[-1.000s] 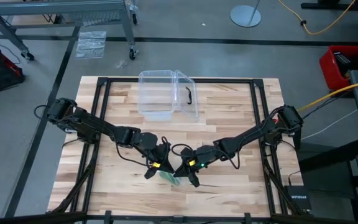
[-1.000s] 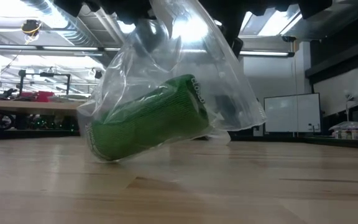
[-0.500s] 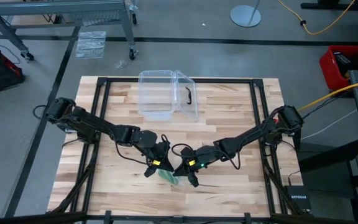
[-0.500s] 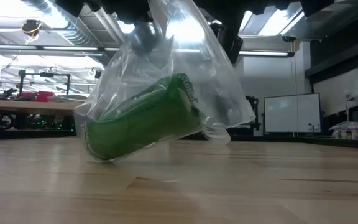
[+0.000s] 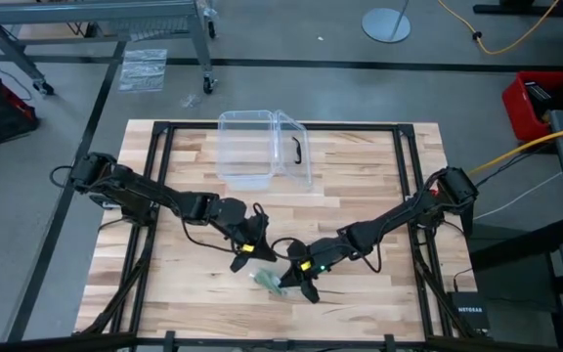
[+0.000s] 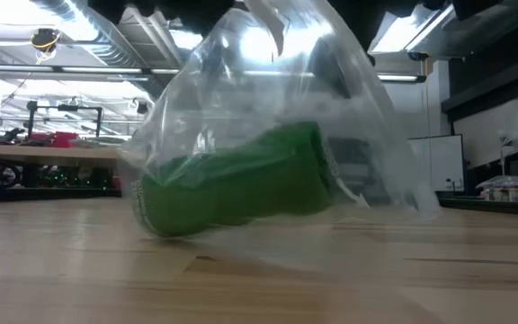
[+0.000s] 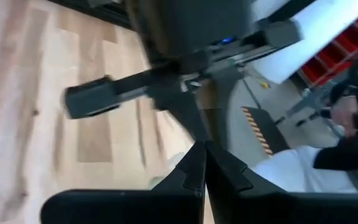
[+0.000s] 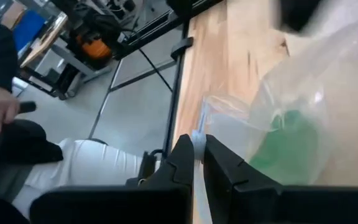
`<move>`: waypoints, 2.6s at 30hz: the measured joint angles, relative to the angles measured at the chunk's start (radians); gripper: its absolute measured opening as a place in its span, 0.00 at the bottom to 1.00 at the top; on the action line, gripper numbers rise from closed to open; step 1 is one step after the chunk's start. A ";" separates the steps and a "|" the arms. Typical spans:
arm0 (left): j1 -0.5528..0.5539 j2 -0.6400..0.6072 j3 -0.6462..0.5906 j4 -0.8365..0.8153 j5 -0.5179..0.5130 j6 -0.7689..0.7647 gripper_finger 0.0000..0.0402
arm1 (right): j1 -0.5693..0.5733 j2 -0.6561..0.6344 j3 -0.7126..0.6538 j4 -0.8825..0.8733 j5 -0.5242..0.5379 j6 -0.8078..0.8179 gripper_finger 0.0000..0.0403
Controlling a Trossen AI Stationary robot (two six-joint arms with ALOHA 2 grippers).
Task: Roll bandage
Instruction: Close the transparent zip bag
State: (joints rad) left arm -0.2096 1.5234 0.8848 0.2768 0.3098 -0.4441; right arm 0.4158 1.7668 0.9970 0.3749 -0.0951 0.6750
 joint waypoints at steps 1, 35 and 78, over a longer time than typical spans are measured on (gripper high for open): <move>0.005 0.000 0.000 0.004 0.012 -0.011 0.00 | 0.000 0.000 0.000 -0.001 0.005 0.000 0.04; -0.057 0.002 0.000 -0.078 -0.041 -0.045 0.39 | -0.057 -0.001 0.000 0.034 0.024 -0.051 0.04; -0.065 0.007 -0.001 -0.059 -0.040 0.037 0.00 | -0.050 -0.003 0.001 0.068 0.032 -0.055 0.04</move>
State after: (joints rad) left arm -0.2747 1.5303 0.8841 0.2174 0.2698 -0.4074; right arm 0.3660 1.7641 0.9977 0.4426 -0.0628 0.6205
